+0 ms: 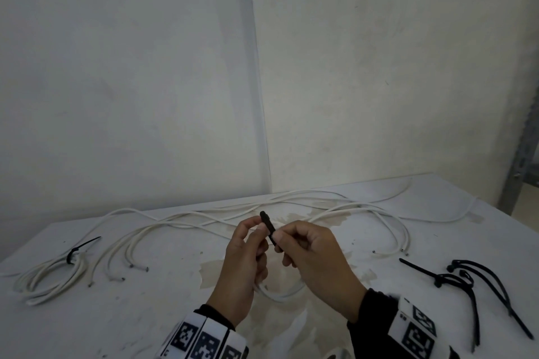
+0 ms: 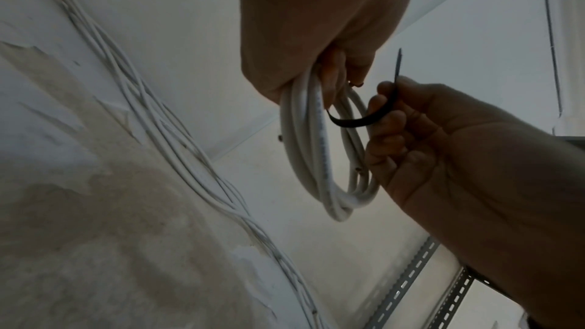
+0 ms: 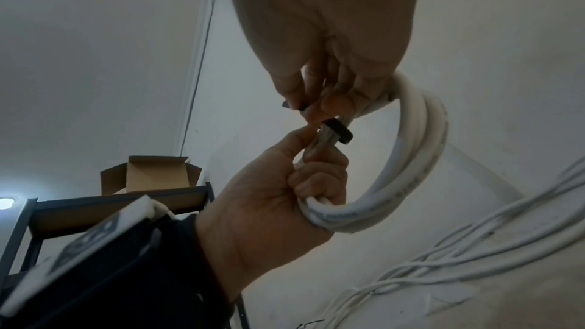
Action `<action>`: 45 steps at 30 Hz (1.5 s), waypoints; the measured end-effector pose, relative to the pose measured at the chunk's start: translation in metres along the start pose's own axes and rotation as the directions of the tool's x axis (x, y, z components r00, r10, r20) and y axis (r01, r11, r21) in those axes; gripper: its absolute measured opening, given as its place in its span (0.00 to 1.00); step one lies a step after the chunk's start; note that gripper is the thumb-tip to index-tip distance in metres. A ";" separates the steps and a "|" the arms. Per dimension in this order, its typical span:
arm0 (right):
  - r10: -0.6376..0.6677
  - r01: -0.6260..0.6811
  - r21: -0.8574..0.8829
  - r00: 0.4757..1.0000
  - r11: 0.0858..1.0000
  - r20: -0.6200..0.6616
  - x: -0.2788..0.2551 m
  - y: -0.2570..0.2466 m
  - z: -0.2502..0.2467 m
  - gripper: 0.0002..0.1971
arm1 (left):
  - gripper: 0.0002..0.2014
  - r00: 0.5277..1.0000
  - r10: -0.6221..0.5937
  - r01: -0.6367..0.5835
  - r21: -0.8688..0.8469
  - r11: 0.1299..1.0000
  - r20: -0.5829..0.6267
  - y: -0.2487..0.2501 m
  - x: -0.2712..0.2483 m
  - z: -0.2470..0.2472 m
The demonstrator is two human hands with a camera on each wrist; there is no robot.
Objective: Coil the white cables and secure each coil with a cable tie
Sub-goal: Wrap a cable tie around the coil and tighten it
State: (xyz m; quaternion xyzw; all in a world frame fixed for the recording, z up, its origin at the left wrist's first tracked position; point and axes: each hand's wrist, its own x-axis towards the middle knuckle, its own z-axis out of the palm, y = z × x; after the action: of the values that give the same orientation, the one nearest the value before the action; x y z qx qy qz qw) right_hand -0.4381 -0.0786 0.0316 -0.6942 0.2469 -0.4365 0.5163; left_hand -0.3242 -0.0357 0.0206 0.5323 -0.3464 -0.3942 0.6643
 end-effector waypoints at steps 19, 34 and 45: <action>0.089 -0.105 -0.224 0.993 0.969 -0.081 -0.003 -0.010 0.002 0.15 | 0.10 1.000 0.009 -0.010 -0.048 0.999 -0.018 -0.001 -0.004 0.001; 0.103 -0.113 -0.180 0.993 0.977 -0.062 0.003 -0.009 0.009 0.15 | 0.10 0.999 0.011 -0.011 -0.006 1.000 -0.048 0.002 -0.002 -0.008; 0.098 -0.110 -0.168 0.992 0.980 -0.075 0.006 -0.003 0.025 0.14 | 0.08 0.995 0.032 -0.029 0.037 0.999 -0.100 0.007 -0.002 -0.018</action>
State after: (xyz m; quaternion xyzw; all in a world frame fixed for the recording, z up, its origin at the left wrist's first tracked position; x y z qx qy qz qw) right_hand -0.4141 -0.0703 0.0349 -0.7074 0.3365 -0.4088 0.4682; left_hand -0.3081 -0.0251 0.0238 0.5578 -0.3276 -0.3507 0.6772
